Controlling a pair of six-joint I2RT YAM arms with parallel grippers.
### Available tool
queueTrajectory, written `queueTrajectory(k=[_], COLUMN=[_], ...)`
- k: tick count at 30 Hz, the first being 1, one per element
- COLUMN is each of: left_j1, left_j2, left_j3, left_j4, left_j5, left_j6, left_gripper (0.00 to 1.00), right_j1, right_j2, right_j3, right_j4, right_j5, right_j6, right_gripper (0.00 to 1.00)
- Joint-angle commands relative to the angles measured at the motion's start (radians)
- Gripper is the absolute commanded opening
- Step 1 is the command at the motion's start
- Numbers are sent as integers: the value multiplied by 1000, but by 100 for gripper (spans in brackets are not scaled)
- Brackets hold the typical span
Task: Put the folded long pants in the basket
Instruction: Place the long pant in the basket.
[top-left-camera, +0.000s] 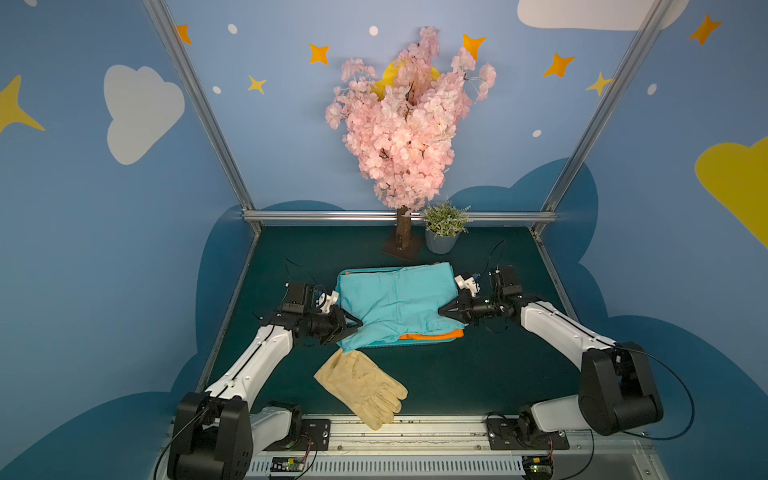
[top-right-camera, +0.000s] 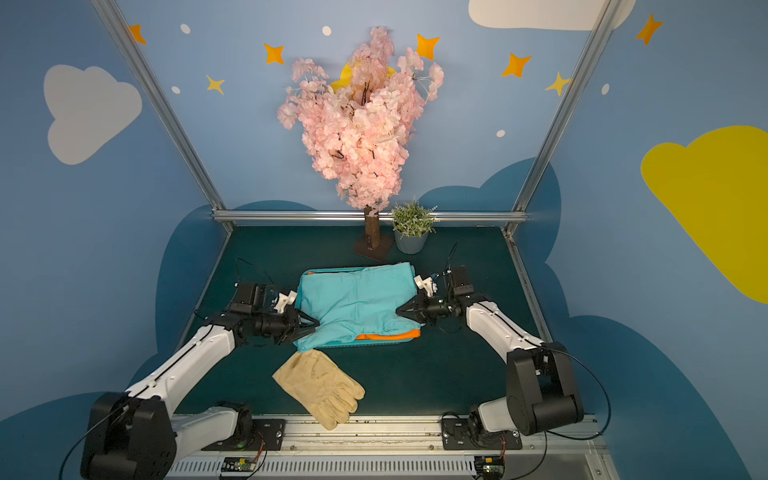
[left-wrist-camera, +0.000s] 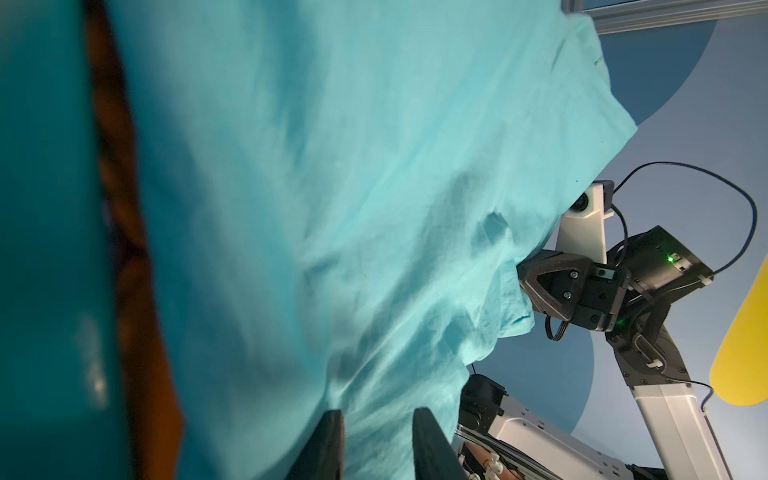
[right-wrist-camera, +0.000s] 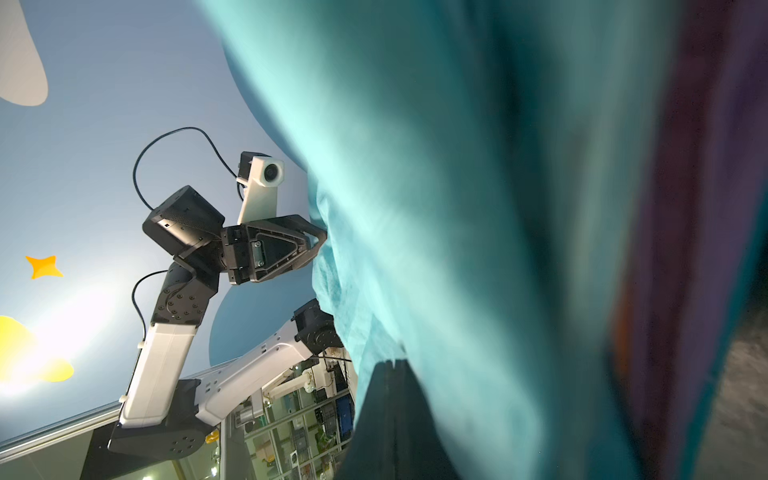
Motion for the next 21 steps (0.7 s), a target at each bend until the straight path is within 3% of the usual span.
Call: queueTrajectory(k=[1,4,7,12,17,21], left_j1=[-2,-3,-8,-44,-67,-63], left_j2=[-8,-13,-45,-81,-31,-14], left_j3=[3,35,52,46,22,-11], left_j4=[-108,-94,-54,19,-73,-161], left_j5=[-76,4,91,91,0,-113], left_j6=[-5,1,-18,-65,-11,-3], left_gripper=[33,33,32,32,28,27], right_j1=[7,18,32,82,86,-40], right_j2=[39,-11,-84,-119,-94,-46], right_j3=[-60,-34,33,58,10,-34], right_j4=[-62,-50,-161,-218,-247,-247], right_j5=[24,-31,-20,-12,45,32], right_j6=[-39,-19,-59,-41,-85,-117], right_gripper=[4,5,6,6,5,4])
